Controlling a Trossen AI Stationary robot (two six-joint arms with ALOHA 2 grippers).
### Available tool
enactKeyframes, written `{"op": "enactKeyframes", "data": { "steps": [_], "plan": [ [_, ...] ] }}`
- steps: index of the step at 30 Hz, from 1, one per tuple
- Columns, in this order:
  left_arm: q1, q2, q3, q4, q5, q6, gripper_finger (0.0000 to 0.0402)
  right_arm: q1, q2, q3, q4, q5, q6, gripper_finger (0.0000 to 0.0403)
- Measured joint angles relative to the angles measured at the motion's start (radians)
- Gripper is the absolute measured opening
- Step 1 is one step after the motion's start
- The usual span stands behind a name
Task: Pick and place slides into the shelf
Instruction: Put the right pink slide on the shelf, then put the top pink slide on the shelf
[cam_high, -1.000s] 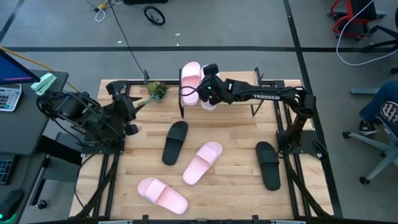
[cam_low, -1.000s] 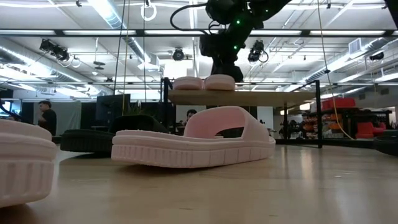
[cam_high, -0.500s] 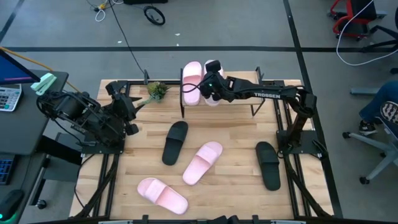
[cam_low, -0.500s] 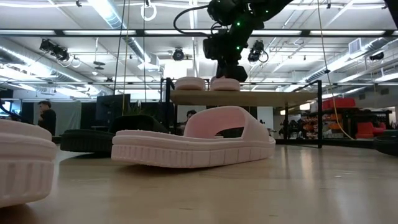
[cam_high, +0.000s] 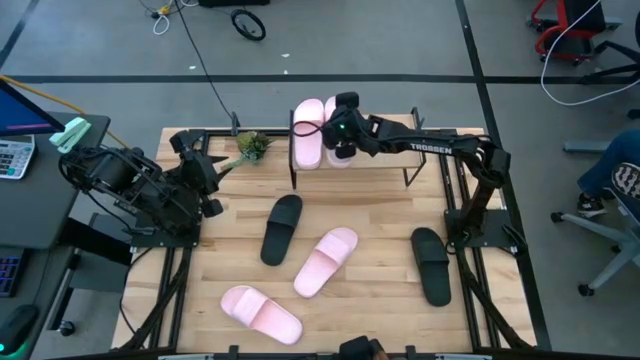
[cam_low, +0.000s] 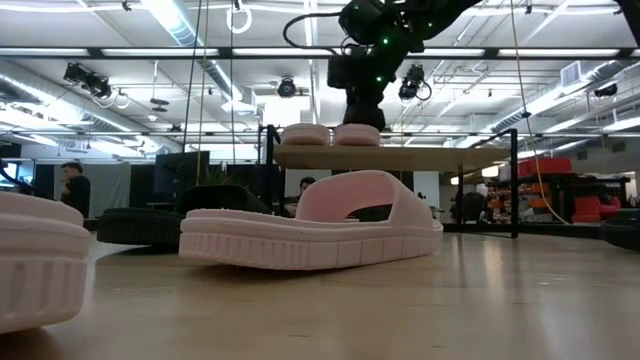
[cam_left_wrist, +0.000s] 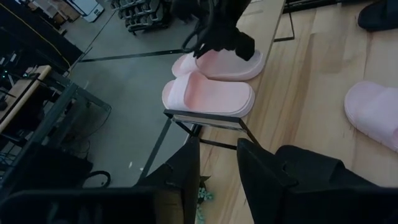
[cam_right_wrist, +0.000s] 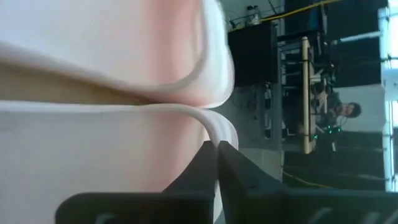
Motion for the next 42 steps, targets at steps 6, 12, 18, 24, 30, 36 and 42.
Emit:
{"op": "enactKeyframes", "data": {
  "steps": [6, 12, 18, 24, 30, 36, 42],
  "plan": [
    [0.0, 0.0, 0.0, 0.0, 0.0, 0.001, 0.0118, 0.001, 0.0, 0.0, 0.021, -0.001, 0.017, 0.004],
    [0.0, 0.0, 0.0, 0.0, 0.0, 0.001, 0.012, 0.001, 0.0, 0.0, 0.021, 0.0, 0.053, 0.0062],
    [0.0, 0.0, 0.0, -0.001, 0.0, -0.036, 0.0113, 0.019, 0.0, 0.001, 0.017, 0.019, 0.059, 0.0068],
    [0.0, 0.0, 0.0, -0.023, 0.001, -0.058, 0.0116, 0.049, -0.001, 0.001, -0.004, 0.063, 0.122, 0.0069],
    [0.0, 0.0, 0.0, -0.024, 0.001, -0.087, 0.0116, 0.111, -0.002, 0.001, -0.118, 0.094, 0.219, 0.0068],
    [-0.002, 0.0, 0.0, -0.024, 0.001, -0.19, 0.011, 0.26, -0.015, 0.001, -0.276, 0.329, 0.313, 0.0064],
    [-0.002, 0.0, 0.0, -0.022, 0.016, -0.203, 0.0116, 0.48, -0.053, 0.001, -0.342, 0.35, 0.514, 0.0064]
  ]
}}
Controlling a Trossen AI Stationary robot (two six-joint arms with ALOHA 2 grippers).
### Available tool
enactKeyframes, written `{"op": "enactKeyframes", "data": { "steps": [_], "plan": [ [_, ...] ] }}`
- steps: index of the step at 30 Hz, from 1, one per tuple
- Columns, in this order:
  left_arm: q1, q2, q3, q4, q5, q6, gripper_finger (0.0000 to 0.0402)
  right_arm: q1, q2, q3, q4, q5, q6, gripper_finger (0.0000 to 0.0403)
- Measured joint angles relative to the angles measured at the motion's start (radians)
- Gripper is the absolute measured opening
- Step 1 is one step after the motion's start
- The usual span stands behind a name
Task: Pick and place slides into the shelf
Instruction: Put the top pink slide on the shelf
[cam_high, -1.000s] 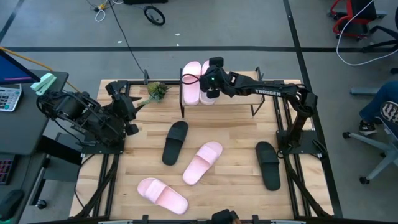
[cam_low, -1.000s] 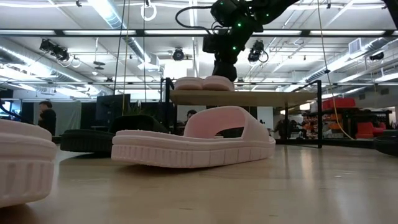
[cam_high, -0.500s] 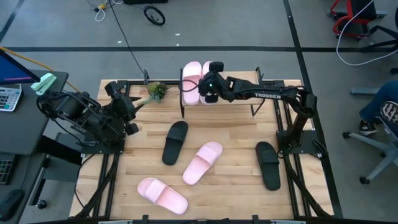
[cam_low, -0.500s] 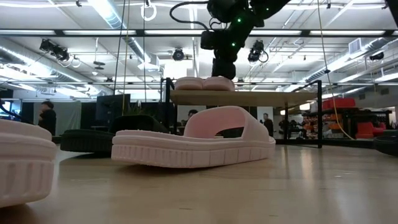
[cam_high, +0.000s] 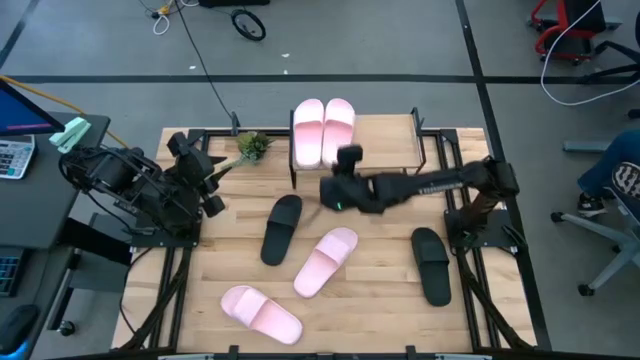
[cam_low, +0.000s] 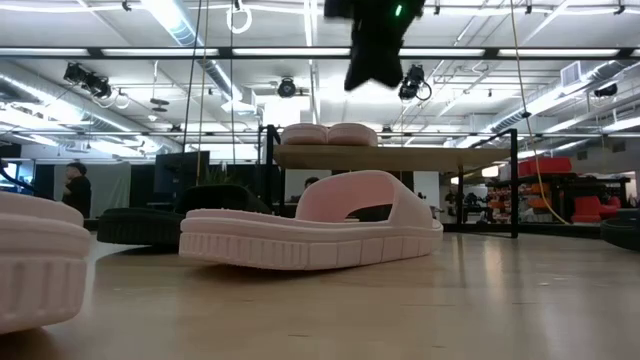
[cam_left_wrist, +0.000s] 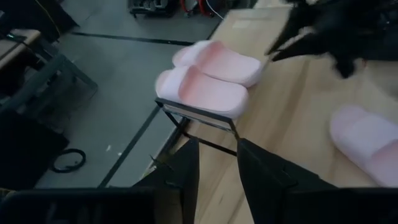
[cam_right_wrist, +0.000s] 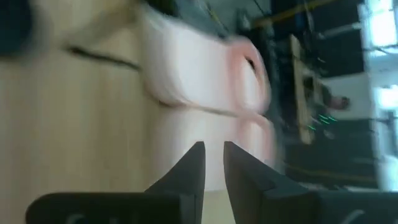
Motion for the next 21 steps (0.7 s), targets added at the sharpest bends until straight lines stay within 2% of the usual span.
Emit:
{"op": "enactKeyframes", "data": {
  "steps": [7, 11, 16, 19, 21],
  "plan": [
    [0.0, 0.01, 0.0, 0.013, 0.174, -0.087, 0.0114, 0.225, -0.069, 0.0, -0.013, -0.097, 0.369, 0.0064],
    [-0.015, 0.044, 0.0, 0.013, 0.237, -0.091, 0.0105, 0.32, -0.094, 0.0, -0.026, -0.144, 0.567, 0.0064],
    [-0.048, 0.119, -0.08, 0.056, 0.253, -0.091, 0.0096, 0.399, -0.096, 0.0, -0.062, -0.141, 0.562, 0.0064],
    [-0.06, 0.161, -0.199, 0.141, 0.254, -0.09, 0.0094, 0.418, -0.098, 0.0, -0.095, -0.141, 0.558, 0.0064],
    [-0.064, 0.19, -0.296, 0.256, 0.253, -0.069, 0.0094, 0.423, -0.099, 0.0, -0.133, -0.141, 0.581, 0.0064]
  ]
}}
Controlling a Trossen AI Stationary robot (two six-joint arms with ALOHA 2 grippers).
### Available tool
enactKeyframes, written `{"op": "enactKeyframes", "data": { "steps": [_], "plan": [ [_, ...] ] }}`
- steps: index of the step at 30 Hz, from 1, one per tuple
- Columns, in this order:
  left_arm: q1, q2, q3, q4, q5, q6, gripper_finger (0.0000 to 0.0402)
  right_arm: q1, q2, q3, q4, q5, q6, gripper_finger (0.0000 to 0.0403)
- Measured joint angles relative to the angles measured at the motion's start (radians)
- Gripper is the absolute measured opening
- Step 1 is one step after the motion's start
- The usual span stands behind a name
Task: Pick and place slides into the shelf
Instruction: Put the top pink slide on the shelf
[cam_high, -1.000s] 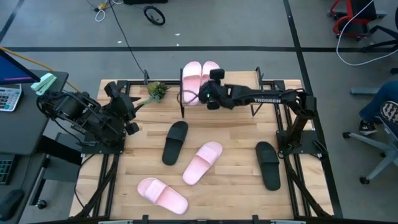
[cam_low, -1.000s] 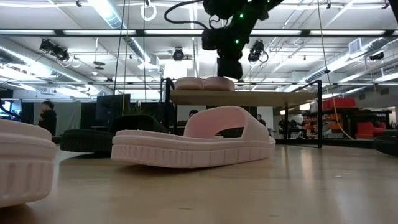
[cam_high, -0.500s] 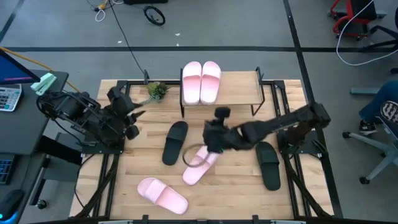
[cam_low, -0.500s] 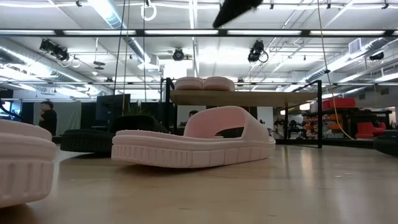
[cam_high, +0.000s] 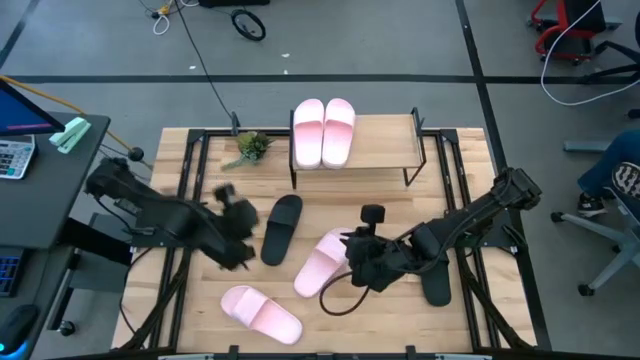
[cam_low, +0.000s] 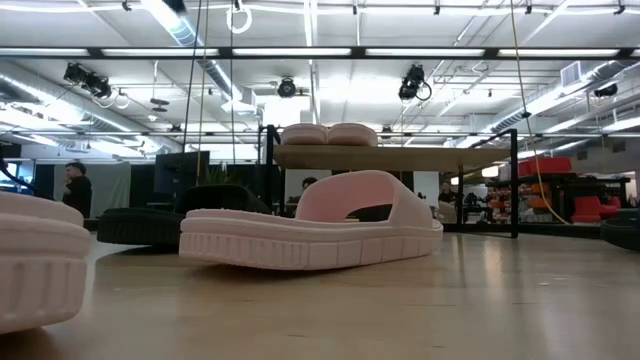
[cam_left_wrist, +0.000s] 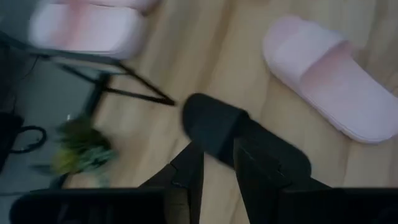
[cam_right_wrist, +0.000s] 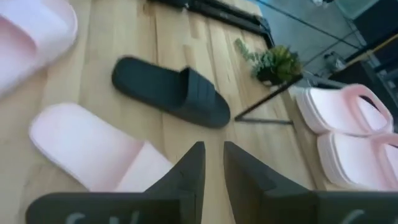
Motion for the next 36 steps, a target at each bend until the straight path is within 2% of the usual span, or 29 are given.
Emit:
{"op": "enactKeyframes", "data": {
  "steps": [4, 7, 9, 11, 14, 18, 23, 30, 36],
  "plan": [
    [0.006, 0.073, -0.187, 0.408, 0.006, 0.135, 0.0095, 0.0, -0.007, 0.0, -0.064, 0.002, -0.022, 0.0064],
    [0.008, 0.15, -0.281, 0.696, 0.056, 0.423, 0.009, -0.004, -0.014, 0.0, -0.1, 0.02, -0.077, 0.0064],
    [0.012, 0.207, -0.312, 0.833, 0.068, 0.634, 0.0088, -0.002, -0.019, 0.0, -0.123, 0.068, -0.072, 0.0064],
    [0.024, 0.265, -0.317, 0.927, 0.072, 0.77, 0.0088, -0.002, -0.033, 0.0, -0.145, 0.12, -0.06, 0.0064],
    [0.067, 0.354, -0.295, 0.981, 0.071, 0.825, 0.0097, 0.0, -0.066, 0.0, -0.204, 0.15, 0.014, 0.0064],
    [0.131, 0.453, -0.249, 0.99, 0.106, 0.836, 0.0114, 0.005, -0.115, 0.0, -0.29, 0.144, 0.188, 0.0064],
    [0.172, 0.548, -0.198, 1.007, 0.129, 0.933, 0.0138, 0.019, -0.149, 0.0, -0.342, 0.141, 0.334, 0.0064],
    [0.177, 0.582, -0.157, 1.017, 0.127, 0.938, 0.0171, 0.045, -0.145, 0.0, -0.351, 0.138, 0.332, 0.0064],
    [0.188, 0.579, -0.158, 1.074, 0.134, 0.952, 0.0177, 0.045, -0.145, 0.0, -0.359, 0.142, 0.314, 0.0064]
  ]
}}
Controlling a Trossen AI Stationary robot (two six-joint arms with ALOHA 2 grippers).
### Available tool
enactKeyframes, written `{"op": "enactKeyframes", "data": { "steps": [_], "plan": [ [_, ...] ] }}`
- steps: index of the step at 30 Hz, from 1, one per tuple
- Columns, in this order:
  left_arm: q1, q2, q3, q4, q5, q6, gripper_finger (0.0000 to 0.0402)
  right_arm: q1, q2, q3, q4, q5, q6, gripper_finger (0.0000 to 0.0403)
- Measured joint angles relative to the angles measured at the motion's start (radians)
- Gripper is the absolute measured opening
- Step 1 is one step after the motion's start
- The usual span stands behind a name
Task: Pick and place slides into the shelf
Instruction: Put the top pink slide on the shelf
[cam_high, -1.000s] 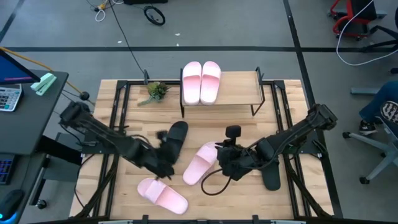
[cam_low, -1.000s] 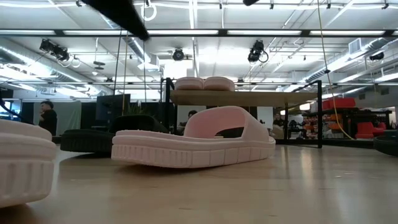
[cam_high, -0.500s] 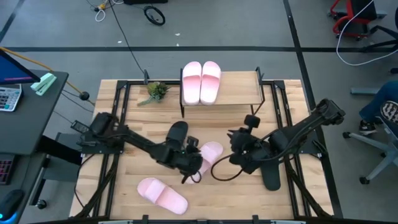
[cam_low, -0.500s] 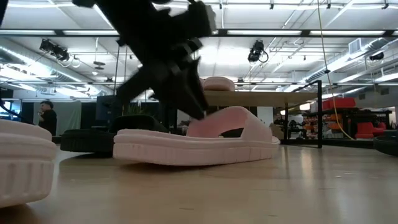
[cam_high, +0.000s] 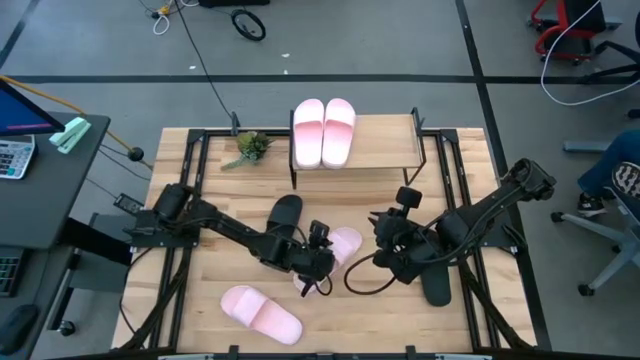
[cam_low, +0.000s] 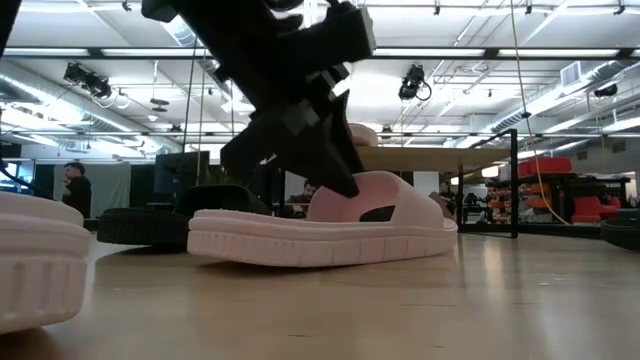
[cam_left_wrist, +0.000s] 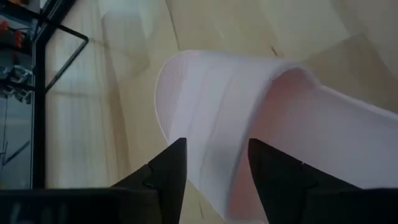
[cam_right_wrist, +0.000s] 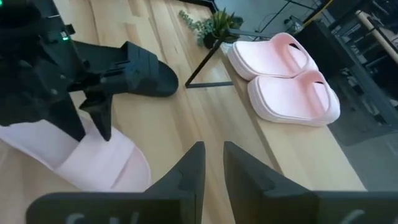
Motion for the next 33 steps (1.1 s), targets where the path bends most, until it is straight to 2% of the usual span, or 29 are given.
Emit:
{"op": "enactKeyframes", "data": {
  "steps": [4, 9, 11, 15, 18, 20, 23, 31, 33],
  "plan": [
    [0.035, 0.0, 0.0, -0.005, 0.02, -0.01, 0.0172, 0.0, 0.0, 0.0, 0.0, 0.001, 0.0, 0.0064],
    [0.082, 0.01, 0.0, 0.008, 0.118, -0.049, 0.0164, 0.001, 0.0, 0.0, 0.0, 0.001, -0.001, 0.0064],
    [0.095, 0.021, -0.001, 0.005, 0.127, -0.05, 0.0154, 0.0, 0.0, 0.0, -0.001, 0.001, -0.001, 0.0064],
    [0.109, 0.029, 0.0, 0.015, 0.127, -0.057, 0.0106, 0.0, 0.0, 0.0, -0.005, 0.001, -0.002, 0.0064],
    [0.111, 0.027, 0.0, 0.024, 0.121, -0.09, 0.0041, 0.0, 0.0, 0.0, -0.007, 0.001, -0.002, 0.0064],
    [0.111, 0.021, 0.0, 0.03, 0.11, -0.12, 0.0016, 0.0, 0.0, 0.0, -0.008, 0.002, -0.002, 0.0064],
    [0.105, 0.021, 0.0, 0.032, 0.074, -0.174, 0.0021, 0.0, 0.0, 0.0, -0.007, 0.002, -0.002, 0.0064],
    [0.083, 0.021, -0.002, 0.011, -0.144, -0.285, 0.0014, 0.0, 0.0, 0.0, -0.008, 0.002, -0.002, 0.0064],
    [0.083, 0.021, -0.002, 0.009, -0.165, -0.289, 0.0016, 0.0, 0.001, 0.0, -0.008, 0.002, -0.002, 0.0064]
  ]
}}
